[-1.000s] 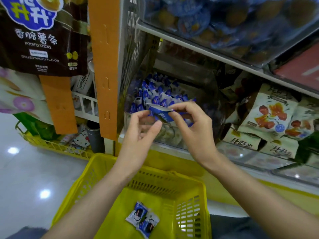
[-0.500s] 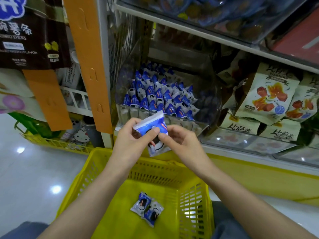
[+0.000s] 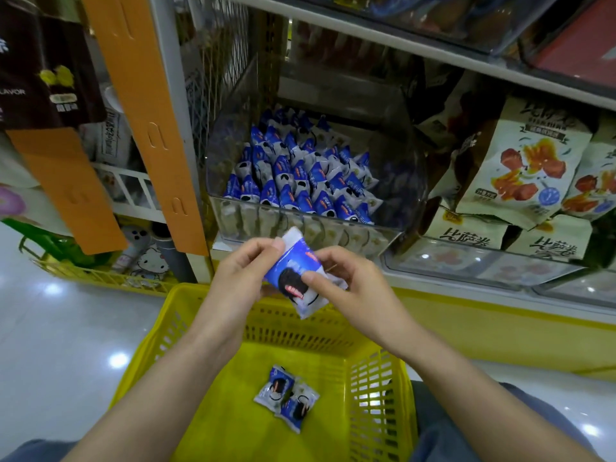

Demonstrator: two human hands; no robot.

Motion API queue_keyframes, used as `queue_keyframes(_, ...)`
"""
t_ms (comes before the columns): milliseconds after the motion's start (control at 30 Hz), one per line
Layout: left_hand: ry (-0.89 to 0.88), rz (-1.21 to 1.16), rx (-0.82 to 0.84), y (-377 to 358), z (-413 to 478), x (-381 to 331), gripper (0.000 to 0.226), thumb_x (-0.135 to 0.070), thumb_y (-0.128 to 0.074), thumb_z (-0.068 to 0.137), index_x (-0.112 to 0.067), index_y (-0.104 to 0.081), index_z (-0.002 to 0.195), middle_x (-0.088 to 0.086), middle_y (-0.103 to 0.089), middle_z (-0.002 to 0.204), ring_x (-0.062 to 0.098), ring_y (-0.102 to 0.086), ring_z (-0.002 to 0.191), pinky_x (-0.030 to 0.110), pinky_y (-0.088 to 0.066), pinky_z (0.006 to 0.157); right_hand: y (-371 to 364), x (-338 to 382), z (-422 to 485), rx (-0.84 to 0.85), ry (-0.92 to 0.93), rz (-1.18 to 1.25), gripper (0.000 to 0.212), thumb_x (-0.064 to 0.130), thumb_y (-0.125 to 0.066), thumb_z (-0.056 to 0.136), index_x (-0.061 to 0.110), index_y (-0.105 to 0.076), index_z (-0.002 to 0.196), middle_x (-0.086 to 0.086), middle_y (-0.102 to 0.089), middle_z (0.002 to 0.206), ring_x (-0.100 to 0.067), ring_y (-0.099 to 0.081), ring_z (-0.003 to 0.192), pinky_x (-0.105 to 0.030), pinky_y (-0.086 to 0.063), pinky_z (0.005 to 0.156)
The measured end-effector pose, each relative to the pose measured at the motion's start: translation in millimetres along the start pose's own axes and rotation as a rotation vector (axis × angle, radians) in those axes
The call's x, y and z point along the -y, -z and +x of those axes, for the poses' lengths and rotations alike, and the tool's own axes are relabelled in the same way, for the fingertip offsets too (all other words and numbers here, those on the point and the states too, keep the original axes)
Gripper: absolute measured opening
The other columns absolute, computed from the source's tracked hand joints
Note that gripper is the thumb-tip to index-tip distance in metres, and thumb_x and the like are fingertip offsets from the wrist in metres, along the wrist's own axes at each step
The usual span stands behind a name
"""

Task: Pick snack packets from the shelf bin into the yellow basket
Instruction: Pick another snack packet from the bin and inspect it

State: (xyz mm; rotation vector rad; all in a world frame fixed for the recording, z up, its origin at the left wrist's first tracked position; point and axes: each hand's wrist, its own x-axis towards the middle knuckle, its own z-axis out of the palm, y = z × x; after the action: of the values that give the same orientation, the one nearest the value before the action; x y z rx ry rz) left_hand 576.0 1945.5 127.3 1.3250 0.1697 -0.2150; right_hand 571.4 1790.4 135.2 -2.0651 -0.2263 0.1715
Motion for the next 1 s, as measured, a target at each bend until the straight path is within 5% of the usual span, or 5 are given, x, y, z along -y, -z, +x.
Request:
queue_keyframes(133,0.050,0.075,0.079,1,-3,2,0.041,-0.031,-0.070,0.070,-0.017,-0.060,0.107,0.000,-0.072,0.094,0.010,-0.068,0.085,0.026,-0.054,0.067,-4,-4,0,-0.083,-0.251,0.465,0.009,0.017,-0.053,0.092,0.012,-0.058,0.098,-0.004,-0.068,0.093,-0.005,-0.063,0.077,-0.019,-0.050,0.072)
queue_keyframes(233,0.021,0.165,0.076,-3,-6,7,0.028,-0.011,-0.068,0.080,-0.013,-0.061,0.107,0.005,-0.068,0.100,0.008,-0.066,0.079,0.023,-0.057,0.066,-6,-6,-2,-0.039,-0.370,0.724,0.022,0.017,-0.052,0.093,0.006,-0.055,0.111,-0.009,-0.070,0.103,-0.014,-0.068,0.090,-0.031,-0.055,0.084)
queue_keyframes(500,-0.548,0.820,0.009,-3,-10,17,0.030,-0.007,-0.065,0.079,-0.028,-0.056,0.098,-0.016,-0.055,0.093,-0.002,-0.053,0.087,0.014,-0.042,0.068,-11,-9,-5,-0.012,-0.283,0.665,0.042,0.037,-0.057,0.080,0.013,-0.056,0.114,0.004,-0.068,0.107,-0.007,-0.063,0.104,-0.025,-0.052,0.088)
queue_keyframes(667,-0.495,0.679,0.090,-10,-15,19,0.028,-0.045,-0.058,0.083,-0.031,-0.053,0.107,-0.017,-0.051,0.104,0.001,-0.050,0.102,0.014,-0.044,0.073,-8,-7,-4,-0.046,-0.253,0.771,0.025,0.029,-0.049,0.092,0.010,-0.060,0.104,-0.008,-0.069,0.103,-0.015,-0.065,0.100,-0.026,-0.052,0.087)
queue_keyframes(1000,-0.486,0.600,0.026,-9,-14,13,0.036,-0.053,-0.050,0.078,-0.031,-0.052,0.105,-0.018,-0.048,0.104,-0.004,-0.049,0.101,0.007,-0.040,0.073,-10,-2,-4,-0.072,-0.174,0.803,0.033,0.019,-0.040,0.096,0.001,-0.050,0.121,-0.022,-0.062,0.115,-0.033,-0.060,0.108,-0.037,-0.052,0.091)
